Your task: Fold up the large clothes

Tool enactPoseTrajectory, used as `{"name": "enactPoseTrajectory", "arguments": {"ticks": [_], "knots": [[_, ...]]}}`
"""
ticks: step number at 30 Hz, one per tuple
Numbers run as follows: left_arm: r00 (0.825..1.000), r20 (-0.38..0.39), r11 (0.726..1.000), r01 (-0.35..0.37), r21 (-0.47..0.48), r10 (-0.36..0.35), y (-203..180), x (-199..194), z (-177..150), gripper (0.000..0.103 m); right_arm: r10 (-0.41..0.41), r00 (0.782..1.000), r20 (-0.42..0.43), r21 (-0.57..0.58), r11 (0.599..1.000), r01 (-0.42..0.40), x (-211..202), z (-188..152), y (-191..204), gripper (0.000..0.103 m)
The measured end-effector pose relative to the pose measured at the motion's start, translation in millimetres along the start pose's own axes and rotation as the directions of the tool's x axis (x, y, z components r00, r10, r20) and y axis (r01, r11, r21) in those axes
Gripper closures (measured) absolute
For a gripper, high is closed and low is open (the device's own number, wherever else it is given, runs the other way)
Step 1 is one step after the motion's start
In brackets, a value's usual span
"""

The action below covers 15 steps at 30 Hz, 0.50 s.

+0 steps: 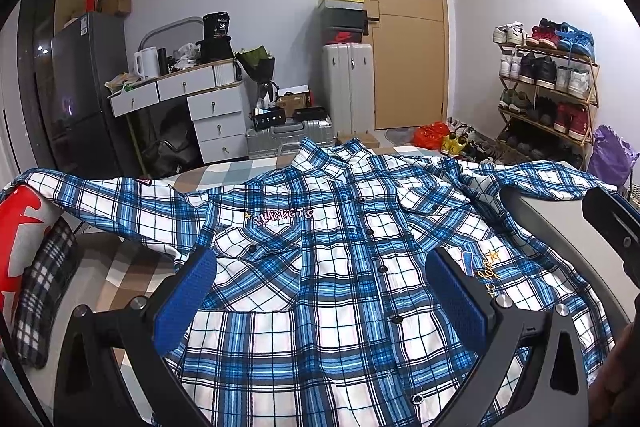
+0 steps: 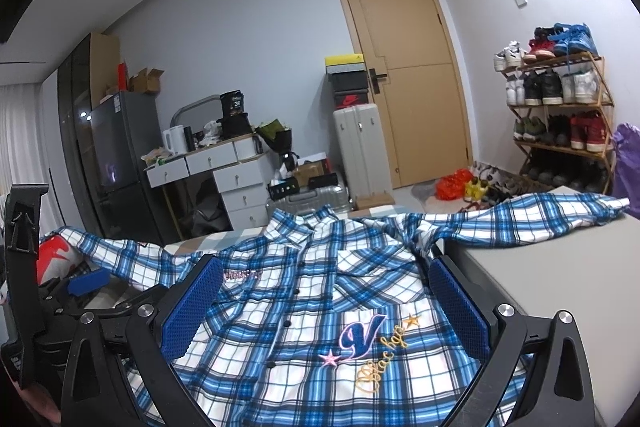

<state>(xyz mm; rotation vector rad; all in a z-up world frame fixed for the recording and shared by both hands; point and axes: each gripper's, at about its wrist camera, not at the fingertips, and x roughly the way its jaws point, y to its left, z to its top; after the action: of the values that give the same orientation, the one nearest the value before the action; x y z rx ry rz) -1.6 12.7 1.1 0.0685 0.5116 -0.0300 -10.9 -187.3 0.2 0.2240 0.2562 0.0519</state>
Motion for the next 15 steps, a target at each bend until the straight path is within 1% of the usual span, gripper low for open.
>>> {"name": "enactPoseTrajectory", "arguments": {"ticks": [11, 15], "knots": [[1.0, 0.0, 1.0, -0.004, -0.002, 0.004, -0.2, 1.1, -0.7, 0.001, 0.001, 1.0, -0.001, -0.016, 1.0, -0.001, 0.6, -1.1, 3.4, 0.0], [1.0, -0.02, 1.0, 0.018, -0.007, -0.018, 0.3, 3.5, -1.5, 0.001, 0.0, 1.0, 0.0, -0.018, 1.0, 0.0, 0.6, -1.5, 3.5, 0.0]]}}
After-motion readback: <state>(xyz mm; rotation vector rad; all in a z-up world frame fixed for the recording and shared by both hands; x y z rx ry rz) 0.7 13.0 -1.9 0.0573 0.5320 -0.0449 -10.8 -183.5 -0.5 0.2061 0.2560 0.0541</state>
